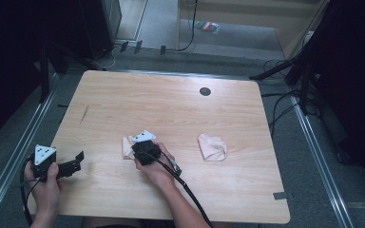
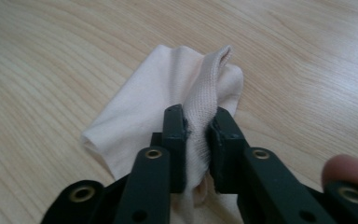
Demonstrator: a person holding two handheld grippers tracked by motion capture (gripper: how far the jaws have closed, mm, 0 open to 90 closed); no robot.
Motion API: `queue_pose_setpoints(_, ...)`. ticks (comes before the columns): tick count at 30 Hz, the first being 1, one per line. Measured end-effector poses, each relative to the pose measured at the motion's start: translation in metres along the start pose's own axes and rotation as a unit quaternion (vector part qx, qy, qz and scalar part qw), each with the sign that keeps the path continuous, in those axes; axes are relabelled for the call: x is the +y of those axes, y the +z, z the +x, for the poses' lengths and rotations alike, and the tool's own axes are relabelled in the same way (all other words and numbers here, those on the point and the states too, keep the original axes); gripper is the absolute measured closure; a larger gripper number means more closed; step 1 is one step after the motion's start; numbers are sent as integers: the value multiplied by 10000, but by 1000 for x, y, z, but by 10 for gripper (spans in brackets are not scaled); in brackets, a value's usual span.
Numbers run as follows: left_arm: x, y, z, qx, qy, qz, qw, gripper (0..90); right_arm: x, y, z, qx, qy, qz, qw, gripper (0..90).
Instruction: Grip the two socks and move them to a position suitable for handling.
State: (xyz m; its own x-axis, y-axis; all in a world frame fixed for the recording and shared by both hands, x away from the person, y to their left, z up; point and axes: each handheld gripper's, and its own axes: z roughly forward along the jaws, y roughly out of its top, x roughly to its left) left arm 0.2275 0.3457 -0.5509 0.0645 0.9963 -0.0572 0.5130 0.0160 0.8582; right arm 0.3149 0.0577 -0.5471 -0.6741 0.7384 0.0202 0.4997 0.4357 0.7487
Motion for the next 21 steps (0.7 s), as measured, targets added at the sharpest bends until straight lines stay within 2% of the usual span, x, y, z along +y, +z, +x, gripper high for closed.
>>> queue_pose_setpoints(1,0,-1,-2,91,91,-54,9999,0,1,-1,-2,113,63,40,9999,827)
queue_pose_setpoints(2,0,-1,-2,91,91,-54,9999,0,1,-1,-2,113,63,40,9999,827)
queue_pose_setpoints(3,-1,-1,-5,155,195,-72,9997,0,1,-6,-5,169,181,28,9997,832)
queue_pose_setpoints(4,0,-2,-9,162,272,-41,9995,0,1,-9,-5,156,196,-8,9997,832)
queue_pose_setpoints(6,2,-5,-13,-73,148,-100,9998,0,3,-20,-7,153,277,-133,9994,832)
queue_pose_setpoints(9,4,-8,-29,-261,287,-144,9991,0,8,-41,-10,180,364,-314,9987,831)
queue_pose_setpoints(11,4,-9,-42,-473,342,-147,9982,0,9,-55,-13,155,387,-391,9984,831)
queue_pose_setpoints(12,4,-9,-42,-473,342,-147,9982,0,9,-62,-14,131,421,-403,9982,830)
queue_pose_setpoints(13,6,-11,-54,-804,180,-148,9965,0,8,-68,-15,90,415,-427,9982,830)
queue_pose_setpoints(16,11,-13,-72,-1024,252,-161,9943,0,-3,-85,-19,-9,438,-418,9982,829)
queue_pose_setpoints(21,17,-15,-101,-1406,343,-215,9892,0,-37,-112,-28,-98,633,-307,9975,827)
